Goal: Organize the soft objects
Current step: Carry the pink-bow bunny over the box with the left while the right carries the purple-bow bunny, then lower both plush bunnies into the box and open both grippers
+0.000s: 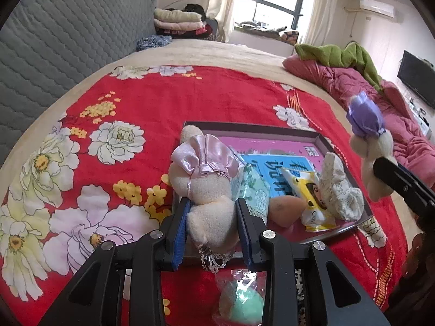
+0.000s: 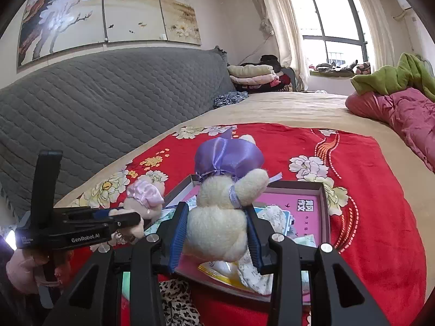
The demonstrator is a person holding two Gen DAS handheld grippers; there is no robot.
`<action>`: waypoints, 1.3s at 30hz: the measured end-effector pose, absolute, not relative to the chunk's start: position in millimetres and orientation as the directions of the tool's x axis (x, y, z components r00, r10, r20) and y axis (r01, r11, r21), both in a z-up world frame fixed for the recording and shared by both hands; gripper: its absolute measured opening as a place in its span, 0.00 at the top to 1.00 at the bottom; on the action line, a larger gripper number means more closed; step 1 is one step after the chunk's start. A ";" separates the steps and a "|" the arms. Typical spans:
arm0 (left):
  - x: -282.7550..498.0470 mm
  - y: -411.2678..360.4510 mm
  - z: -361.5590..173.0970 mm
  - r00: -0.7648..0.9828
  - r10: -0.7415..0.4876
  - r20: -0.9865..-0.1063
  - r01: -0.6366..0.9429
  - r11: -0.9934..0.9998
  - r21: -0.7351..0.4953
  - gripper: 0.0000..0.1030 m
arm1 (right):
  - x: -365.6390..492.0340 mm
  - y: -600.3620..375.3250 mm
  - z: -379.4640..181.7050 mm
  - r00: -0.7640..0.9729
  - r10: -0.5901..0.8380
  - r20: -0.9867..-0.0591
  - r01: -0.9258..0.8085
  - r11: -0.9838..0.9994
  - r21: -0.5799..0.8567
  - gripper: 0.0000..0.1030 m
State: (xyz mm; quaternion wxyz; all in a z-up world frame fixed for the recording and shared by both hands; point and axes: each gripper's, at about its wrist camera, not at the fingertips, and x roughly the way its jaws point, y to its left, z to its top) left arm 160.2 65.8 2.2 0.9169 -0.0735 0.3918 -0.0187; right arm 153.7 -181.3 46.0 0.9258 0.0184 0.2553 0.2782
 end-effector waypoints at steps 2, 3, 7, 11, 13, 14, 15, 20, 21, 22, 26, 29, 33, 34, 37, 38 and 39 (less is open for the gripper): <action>162.1 64.3 -1.9 0.682 -0.095 -0.725 -0.019 0.989 -0.147 0.67 | 155.7 -177.1 44.6 0.711 0.526 -0.466 -0.512 0.842 0.170 0.61; 162.3 63.3 -3.1 0.680 -0.097 -0.727 -0.017 0.989 -0.148 0.67 | 156.9 -175.3 43.3 0.707 0.528 -0.469 -0.515 0.840 0.170 0.61; 164.7 56.2 -8.8 0.666 -0.111 -0.738 0.006 0.990 -0.144 0.67 | 161.0 -168.8 34.5 0.701 0.516 -0.493 -0.514 0.844 0.151 0.61; 166.6 48.6 -13.0 0.657 -0.122 -0.744 0.024 0.990 -0.141 0.67 | 162.9 -167.3 26.5 0.693 0.504 -0.515 -0.507 0.849 0.149 0.61; 167.0 46.7 -13.0 0.658 -0.128 -0.742 0.033 0.989 -0.142 0.67 | 164.9 -168.2 23.7 0.692 0.498 -0.523 -0.500 0.853 0.150 0.61; 167.5 46.7 -13.4 0.657 -0.129 -0.743 0.033 0.989 -0.143 0.67 | 165.9 -168.5 22.8 0.692 0.496 -0.525 -0.498 0.854 0.150 0.61; 167.9 46.5 -14.0 0.656 -0.133 -0.743 0.036 0.989 -0.145 0.67 | 166.2 -168.2 21.8 0.692 0.492 -0.528 -0.496 0.856 0.147 0.61; 169.5 43.1 -15.8 0.653 -0.146 -0.743 0.051 0.987 -0.149 0.67 | 167.9 -164.0 16.7 0.688 0.476 -0.549 -0.493 0.861 0.129 0.61; 169.9 42.5 -16.1 0.652 -0.149 -0.744 0.055 0.987 -0.150 0.67 | 168.3 -162.8 15.0 0.687 0.471 -0.554 -0.492 0.862 0.123 0.61; 169.9 42.1 -16.3 0.652 -0.151 -0.743 0.056 0.987 -0.151 0.67 | 168.2 -161.9 14.2 0.685 0.470 -0.556 -0.493 0.862 0.122 0.61; 170.7 41.9 -16.8 0.651 -0.152 -0.744 0.060 0.987 -0.150 0.67 | 167.7 -157.7 10.3 0.681 0.457 -0.573 -0.495 0.863 0.101 0.61; 170.4 41.2 -16.7 0.651 -0.152 -0.744 0.063 0.987 -0.147 0.67 | 168.0 -155.3 6.7 0.684 0.431 -0.589 -0.486 0.871 0.074 0.61; 170.4 41.3 -16.7 0.651 -0.152 -0.744 0.061 0.987 -0.148 0.67 | 170.2 -153.7 2.0 0.675 0.414 -0.611 -0.482 0.874 0.059 0.61; 170.5 40.8 -16.9 0.651 -0.152 -0.744 0.061 0.987 -0.148 0.67 | 170.9 -152.9 -0.1 0.676 0.400 -0.620 -0.478 0.877 0.045 0.61; 170.5 40.1 -17.0 0.651 -0.153 -0.743 0.063 0.987 -0.149 0.67 | 172.9 -152.5 -6.6 0.669 0.378 -0.640 -0.468 0.883 0.033 0.61; 170.4 40.8 -17.0 0.651 -0.154 -0.744 0.062 0.987 -0.150 0.67 | 172.9 -152.8 -8.6 0.666 0.376 -0.644 -0.466 0.884 0.034 0.61; 170.6 40.8 -17.0 0.651 -0.153 -0.744 0.060 0.987 -0.150 0.67 | 172.6 -153.1 -10.1 0.667 0.372 -0.646 -0.463 0.886 0.032 0.61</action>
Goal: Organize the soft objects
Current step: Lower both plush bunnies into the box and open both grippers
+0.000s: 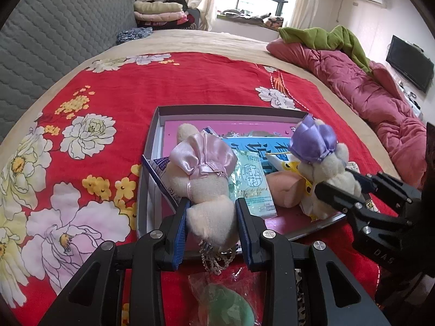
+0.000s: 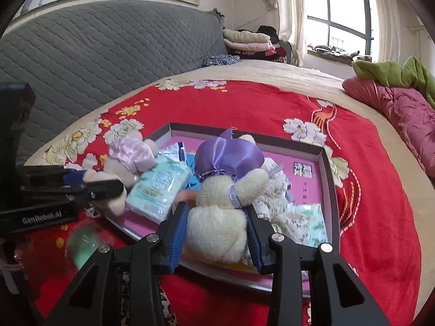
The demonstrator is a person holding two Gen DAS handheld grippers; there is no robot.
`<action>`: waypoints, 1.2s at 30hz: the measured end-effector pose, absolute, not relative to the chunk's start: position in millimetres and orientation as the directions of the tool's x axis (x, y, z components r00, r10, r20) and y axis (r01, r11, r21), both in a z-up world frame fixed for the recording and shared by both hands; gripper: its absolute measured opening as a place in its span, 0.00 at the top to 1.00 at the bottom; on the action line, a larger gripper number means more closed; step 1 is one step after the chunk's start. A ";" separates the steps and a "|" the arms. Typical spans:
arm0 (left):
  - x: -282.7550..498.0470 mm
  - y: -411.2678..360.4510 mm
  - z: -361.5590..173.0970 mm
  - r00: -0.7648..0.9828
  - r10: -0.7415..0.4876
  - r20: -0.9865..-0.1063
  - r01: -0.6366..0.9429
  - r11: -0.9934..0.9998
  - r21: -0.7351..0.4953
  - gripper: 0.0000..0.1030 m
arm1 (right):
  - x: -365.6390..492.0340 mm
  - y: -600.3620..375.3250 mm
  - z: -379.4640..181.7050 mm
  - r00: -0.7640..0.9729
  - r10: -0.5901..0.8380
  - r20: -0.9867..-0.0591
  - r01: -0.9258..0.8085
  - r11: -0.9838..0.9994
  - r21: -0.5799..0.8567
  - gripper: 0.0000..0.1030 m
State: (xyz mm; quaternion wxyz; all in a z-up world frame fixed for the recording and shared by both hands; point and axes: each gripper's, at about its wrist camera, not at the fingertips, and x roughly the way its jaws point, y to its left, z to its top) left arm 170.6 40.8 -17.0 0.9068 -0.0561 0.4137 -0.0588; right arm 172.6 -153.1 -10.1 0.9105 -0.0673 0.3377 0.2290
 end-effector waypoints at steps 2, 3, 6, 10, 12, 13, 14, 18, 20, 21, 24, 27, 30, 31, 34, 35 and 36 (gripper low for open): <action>170.5 39.6 -16.7 0.651 -0.152 -0.744 0.061 0.987 -0.148 0.67 | 171.8 -152.6 -11.7 0.671 0.367 -0.645 -0.462 0.887 0.024 0.61; 170.2 40.3 -16.6 0.651 -0.152 -0.743 0.062 0.987 -0.148 0.67 | 171.5 -152.9 -11.4 0.675 0.365 -0.641 -0.459 0.888 0.023 0.61; 171.0 39.6 -17.0 0.652 -0.153 -0.743 0.064 0.987 -0.148 0.67 | 171.3 -153.5 -11.5 0.684 0.355 -0.638 -0.451 0.893 0.013 0.61; 171.2 39.8 -16.5 0.650 -0.155 -0.744 0.062 0.987 -0.151 0.67 | 172.6 -154.1 -12.5 0.683 0.353 -0.640 -0.445 0.895 0.019 0.61; 171.0 39.4 -16.4 0.650 -0.156 -0.744 0.062 0.986 -0.153 0.67 | 172.7 -155.0 -12.7 0.685 0.353 -0.638 -0.442 0.897 0.022 0.60; 171.1 39.7 -16.6 0.649 -0.156 -0.744 0.062 0.986 -0.152 0.67 | 173.4 -155.1 -13.3 0.682 0.355 -0.639 -0.443 0.896 0.025 0.60; 171.1 39.8 -16.4 0.650 -0.155 -0.744 0.061 0.986 -0.152 0.67 | 173.8 -155.8 -13.6 0.681 0.356 -0.640 -0.442 0.897 0.029 0.60; 171.1 39.3 -16.5 0.650 -0.155 -0.744 0.060 0.986 -0.152 0.67 | 174.8 -158.6 -14.5 0.669 0.370 -0.644 -0.444 0.894 0.053 0.58; 171.4 39.9 -16.9 0.651 -0.155 -0.743 0.059 0.986 -0.154 0.67 | 174.4 -159.7 -13.3 0.673 0.370 -0.640 -0.441 0.896 0.055 0.58; 171.8 41.5 -17.3 0.651 -0.156 -0.743 0.059 0.986 -0.155 0.67 | 173.7 -160.1 -12.2 0.677 0.373 -0.634 -0.441 0.896 0.056 0.58; 172.5 45.0 -17.7 0.650 -0.161 -0.742 0.054 0.985 -0.166 0.67 | 171.9 -159.2 -9.0 0.689 0.372 -0.622 -0.442 0.896 0.046 0.52; 172.6 46.9 -17.6 0.650 -0.164 -0.742 0.049 0.983 -0.175 0.67 | 168.8 -159.2 -5.6 0.702 0.371 -0.608 -0.442 0.896 0.036 0.45; 172.8 48.4 -17.2 0.650 -0.169 -0.741 0.048 0.982 -0.182 0.66 | 166.5 -160.7 -2.1 0.709 0.375 -0.598 -0.442 0.896 0.038 0.45; 173.2 48.8 -17.2 0.650 -0.170 -0.741 0.049 0.982 -0.183 0.66 | 165.2 -161.9 -0.2 0.715 0.375 -0.590 -0.439 0.898 0.038 0.44; 173.0 49.3 -16.9 0.649 -0.172 -0.741 0.050 0.982 -0.184 0.66 | 162.5 -165.1 5.3 0.728 0.378 -0.572 -0.435 0.900 0.040 0.41; 173.1 49.4 -17.1 0.649 -0.172 -0.741 0.050 0.982 -0.184 0.65 | 161.5 -166.5 6.8 0.731 0.383 -0.565 -0.437 0.899 0.044 0.40; 173.0 49.3 -17.2 0.648 -0.172 -0.742 0.048 0.981 -0.185 0.65 | 160.3 -167.7 8.8 0.737 0.382 -0.558 -0.433 0.900 0.043 0.38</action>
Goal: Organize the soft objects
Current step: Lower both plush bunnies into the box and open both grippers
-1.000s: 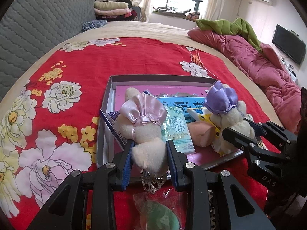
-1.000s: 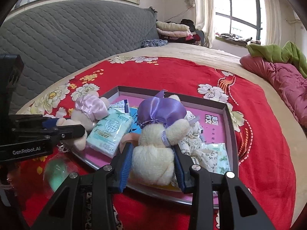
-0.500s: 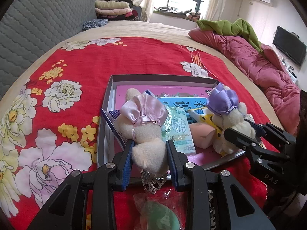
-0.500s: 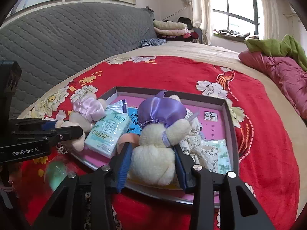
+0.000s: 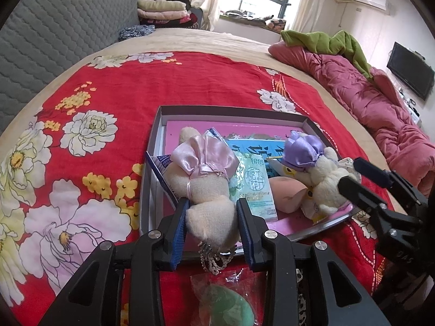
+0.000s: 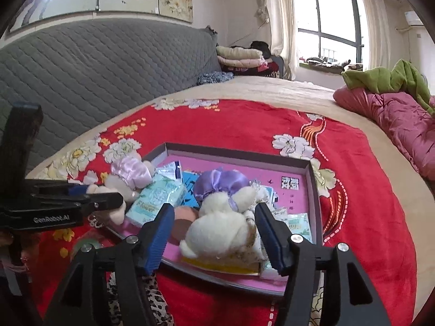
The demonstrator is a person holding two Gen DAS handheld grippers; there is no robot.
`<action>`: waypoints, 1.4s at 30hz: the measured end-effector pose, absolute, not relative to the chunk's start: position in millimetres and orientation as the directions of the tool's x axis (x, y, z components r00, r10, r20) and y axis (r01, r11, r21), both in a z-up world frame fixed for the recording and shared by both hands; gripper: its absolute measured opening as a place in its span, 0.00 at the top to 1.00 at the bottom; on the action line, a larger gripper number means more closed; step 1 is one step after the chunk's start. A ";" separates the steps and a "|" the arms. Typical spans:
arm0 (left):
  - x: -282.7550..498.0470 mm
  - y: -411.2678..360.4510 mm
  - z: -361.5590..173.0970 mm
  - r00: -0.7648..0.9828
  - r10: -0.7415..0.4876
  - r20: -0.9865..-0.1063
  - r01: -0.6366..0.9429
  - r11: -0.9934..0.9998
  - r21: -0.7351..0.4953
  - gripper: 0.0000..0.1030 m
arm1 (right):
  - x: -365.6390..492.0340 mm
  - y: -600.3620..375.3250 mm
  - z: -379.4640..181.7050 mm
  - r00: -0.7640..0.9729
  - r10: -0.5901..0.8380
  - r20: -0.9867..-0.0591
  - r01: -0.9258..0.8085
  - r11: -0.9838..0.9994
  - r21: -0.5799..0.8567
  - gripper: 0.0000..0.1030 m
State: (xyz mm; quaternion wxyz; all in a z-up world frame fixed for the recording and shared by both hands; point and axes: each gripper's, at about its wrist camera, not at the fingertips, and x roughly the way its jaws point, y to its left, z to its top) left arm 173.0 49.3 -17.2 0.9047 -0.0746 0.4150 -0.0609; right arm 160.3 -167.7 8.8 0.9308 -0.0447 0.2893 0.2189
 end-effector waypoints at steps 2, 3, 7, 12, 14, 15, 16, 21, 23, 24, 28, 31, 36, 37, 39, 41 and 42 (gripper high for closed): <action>172.6 49.8 -16.8 0.647 -0.178 -0.742 0.048 0.980 -0.193 0.64 | 158.5 -170.3 11.7 0.744 0.382 -0.548 -0.431 0.901 0.043 0.37; 172.3 49.8 -16.5 0.645 -0.181 -0.742 0.049 0.979 -0.196 0.64 | 157.6 -171.5 12.9 0.747 0.380 -0.545 -0.428 0.903 0.043 0.37; 171.9 50.4 -15.9 0.648 -0.180 -0.740 0.046 0.979 -0.197 0.64 | 154.9 -174.4 15.4 0.752 0.377 -0.540 -0.423 0.905 0.044 0.36; 170.6 50.6 -14.0 0.653 -0.182 -0.735 0.044 0.978 -0.203 0.61 | 150.4 -175.8 18.1 0.754 0.385 -0.532 -0.428 0.903 0.046 0.36; 169.6 51.3 -12.6 0.660 -0.184 -0.729 0.048 0.978 -0.203 0.61 | 148.7 -175.7 19.0 0.755 0.385 -0.530 -0.428 0.903 0.046 0.36; 169.0 51.4 -11.9 0.664 -0.183 -0.725 0.049 0.978 -0.202 0.60 | 148.0 -175.8 19.7 0.756 0.387 -0.528 -0.430 0.902 0.046 0.36; 169.0 51.8 -11.5 0.665 -0.184 -0.724 0.048 0.978 -0.204 0.59 | 147.4 -176.0 20.0 0.757 0.389 -0.526 -0.430 0.901 0.047 0.36; 170.0 55.9 -10.1 0.674 -0.173 -0.718 0.030 0.978 -0.208 0.51 | 140.8 -172.7 24.0 0.762 0.409 -0.502 -0.456 0.889 0.033 0.35; 170.3 58.4 -9.3 0.679 -0.171 -0.714 0.023 0.977 -0.211 0.49 | 137.9 -170.6 25.3 0.764 0.412 -0.497 -0.463 0.886 0.023 0.33; 170.4 59.3 -8.5 0.680 -0.176 -0.712 0.024 0.975 -0.219 0.48 | 137.3 -169.7 25.7 0.764 0.415 -0.495 -0.466 0.884 0.022 0.32; 167.8 61.7 -3.7 0.694 -0.183 -0.696 0.028 0.973 -0.228 0.39 | 136.2 -168.9 26.9 0.759 0.421 -0.497 -0.466 0.884 0.037 0.32; 164.0 62.5 2.0 0.710 -0.191 -0.678 0.038 0.971 -0.234 0.37 | 134.5 -170.4 27.5 0.760 0.421 -0.496 -0.462 0.886 0.043 0.32; 153.2 65.6 15.4 0.744 -0.197 -0.638 0.050 0.969 -0.240 0.33 | 130.2 -174.0 31.2 0.767 0.416 -0.489 -0.450 0.891 0.053 0.32; 151.2 66.3 17.6 0.748 -0.197 -0.634 0.050 0.969 -0.242 0.33 | 129.2 -175.3 31.8 0.767 0.418 -0.487 -0.450 0.891 0.056 0.32; 146.4 68.0 21.6 0.758 -0.190 -0.623 0.049 0.970 -0.236 0.33 | 127.2 -176.7 33.9 0.772 0.411 -0.485 -0.441 0.896 0.057 0.32; 142.0 69.4 24.8 0.768 -0.179 -0.615 0.047 0.973 -0.225 0.32 | 126.2 -178.6 35.7 0.775 0.406 -0.484 -0.434 0.899 0.058 0.32; 139.6 70.6 26.5 0.773 -0.173 -0.611 0.043 0.974 -0.222 0.31 | 125.5 -180.1 36.7 0.779 0.400 -0.483 -0.426 0.903 0.060 0.32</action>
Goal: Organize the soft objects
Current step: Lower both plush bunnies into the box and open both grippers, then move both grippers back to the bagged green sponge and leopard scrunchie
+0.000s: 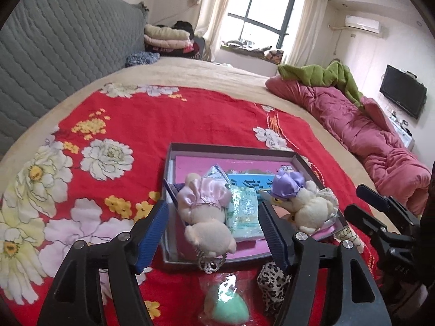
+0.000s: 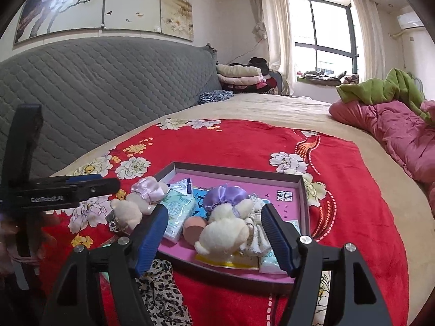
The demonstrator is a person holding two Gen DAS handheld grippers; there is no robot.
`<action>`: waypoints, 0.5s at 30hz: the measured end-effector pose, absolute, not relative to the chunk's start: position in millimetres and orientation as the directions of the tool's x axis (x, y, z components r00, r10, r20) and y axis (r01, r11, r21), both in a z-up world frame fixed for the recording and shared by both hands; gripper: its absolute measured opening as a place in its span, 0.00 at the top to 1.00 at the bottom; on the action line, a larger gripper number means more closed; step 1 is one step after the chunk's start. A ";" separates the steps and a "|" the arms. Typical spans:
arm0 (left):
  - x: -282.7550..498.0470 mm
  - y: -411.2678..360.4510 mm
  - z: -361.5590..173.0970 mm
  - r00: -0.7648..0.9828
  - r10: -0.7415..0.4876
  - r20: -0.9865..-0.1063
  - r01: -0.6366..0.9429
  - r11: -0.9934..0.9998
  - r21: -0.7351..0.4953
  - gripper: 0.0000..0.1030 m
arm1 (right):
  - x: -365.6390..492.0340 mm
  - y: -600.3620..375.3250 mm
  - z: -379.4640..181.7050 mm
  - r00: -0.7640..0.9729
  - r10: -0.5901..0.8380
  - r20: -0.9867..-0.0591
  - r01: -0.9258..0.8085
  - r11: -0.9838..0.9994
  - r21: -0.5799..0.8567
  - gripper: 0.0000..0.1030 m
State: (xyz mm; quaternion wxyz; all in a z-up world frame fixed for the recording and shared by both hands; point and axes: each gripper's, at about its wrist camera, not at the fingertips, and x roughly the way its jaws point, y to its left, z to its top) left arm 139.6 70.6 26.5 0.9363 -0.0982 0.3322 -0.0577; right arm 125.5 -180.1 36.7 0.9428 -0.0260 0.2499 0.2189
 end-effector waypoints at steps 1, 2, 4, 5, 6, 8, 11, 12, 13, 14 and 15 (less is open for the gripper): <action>137.2 72.3 27.9 0.776 -0.171 -0.607 0.039 0.974 -0.225 0.30 | 125.2 -181.4 37.4 0.781 0.398 -0.482 -0.422 0.905 0.064 0.32; 134.5 73.9 29.6 0.780 -0.166 -0.603 0.033 0.974 -0.226 0.28 | 124.9 -183.5 38.2 0.782 0.397 -0.481 -0.418 0.906 0.068 0.32; 124.8 79.5 36.5 0.804 -0.153 -0.574 0.017 0.972 -0.234 0.27 | 123.0 -187.6 40.8 0.790 0.385 -0.477 -0.401 0.913 0.072 0.31; 121.6 81.9 38.7 0.809 -0.151 -0.568 0.014 0.971 -0.238 0.27 | 121.2 -189.7 43.0 0.796 0.383 -0.469 -0.396 0.915 0.076 0.31; 117.9 84.7 41.0 0.812 -0.147 -0.565 0.007 0.970 -0.241 0.27 | 119.4 -191.4 45.6 0.800 0.386 -0.459 -0.395 0.915 0.082 0.31; 111.9 88.3 43.4 0.815 -0.141 -0.563 0.000 0.970 -0.242 0.27 | 116.8 -193.7 49.5 0.804 0.389 -0.450 -0.393 0.915 0.087 0.31; 106.2 89.4 42.4 0.805 -0.131 -0.579 -0.014 0.971 -0.238 0.27 | 113.8 -195.7 52.0 0.805 0.390 -0.447 -0.389 0.916 0.099 0.31; 104.2 89.5 41.8 0.801 -0.132 -0.584 -0.016 0.971 -0.241 0.27 | 112.6 -196.5 52.5 0.804 0.390 -0.448 -0.388 0.916 0.101 0.31; 101.8 89.0 41.2 0.797 -0.134 -0.589 -0.016 0.970 -0.242 0.27 | 111.2 -196.3 52.7 0.802 0.392 -0.451 -0.390 0.915 0.102 0.31; 100.1 87.8 41.0 0.794 -0.134 -0.592 -0.014 0.971 -0.238 0.27 | 109.3 -195.4 53.0 0.800 0.392 -0.454 -0.392 0.915 0.099 0.31; 98.4 86.1 41.1 0.793 -0.130 -0.595 -0.013 0.973 -0.231 0.27 | 107.0 -194.5 53.6 0.800 0.394 -0.454 -0.395 0.914 0.096 0.31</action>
